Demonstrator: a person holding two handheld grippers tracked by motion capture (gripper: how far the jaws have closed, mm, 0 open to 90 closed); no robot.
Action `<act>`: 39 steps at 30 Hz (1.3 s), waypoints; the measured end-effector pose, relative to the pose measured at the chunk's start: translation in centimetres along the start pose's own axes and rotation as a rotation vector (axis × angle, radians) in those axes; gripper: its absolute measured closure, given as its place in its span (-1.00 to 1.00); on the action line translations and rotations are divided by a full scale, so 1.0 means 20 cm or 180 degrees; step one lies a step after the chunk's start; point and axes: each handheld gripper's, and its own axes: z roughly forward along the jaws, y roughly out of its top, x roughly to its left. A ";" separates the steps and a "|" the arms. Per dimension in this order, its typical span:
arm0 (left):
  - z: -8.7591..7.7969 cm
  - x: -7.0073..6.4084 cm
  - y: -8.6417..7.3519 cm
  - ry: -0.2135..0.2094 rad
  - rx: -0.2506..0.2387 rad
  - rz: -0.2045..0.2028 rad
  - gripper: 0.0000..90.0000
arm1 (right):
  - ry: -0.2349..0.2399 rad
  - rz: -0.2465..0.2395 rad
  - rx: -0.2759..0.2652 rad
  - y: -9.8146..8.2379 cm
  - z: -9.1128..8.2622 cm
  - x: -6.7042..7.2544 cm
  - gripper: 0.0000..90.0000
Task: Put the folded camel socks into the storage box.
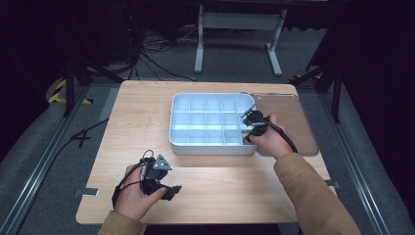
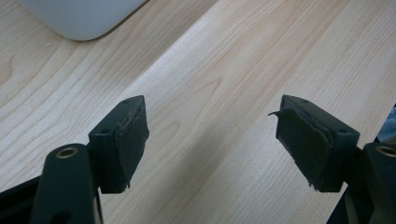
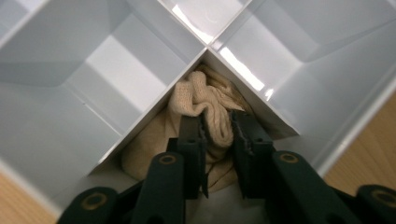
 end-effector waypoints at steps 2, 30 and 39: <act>0.00 0.00 -0.01 0.0001 -0.0002 -0.0016 -0.43 | 0.0041 0.0007 -0.0092 -0.02 -0.05 0.00 0.55; -0.04 -0.02 0.00 -0.0094 -0.0048 -0.0017 -0.40 | 0.0689 -0.0300 -0.1181 -0.34 -0.45 0.12 0.19; -0.05 -0.03 0.02 -0.0143 -0.0044 0.0019 -0.39 | 0.0704 -0.0326 -0.1281 -0.49 -0.48 0.19 0.09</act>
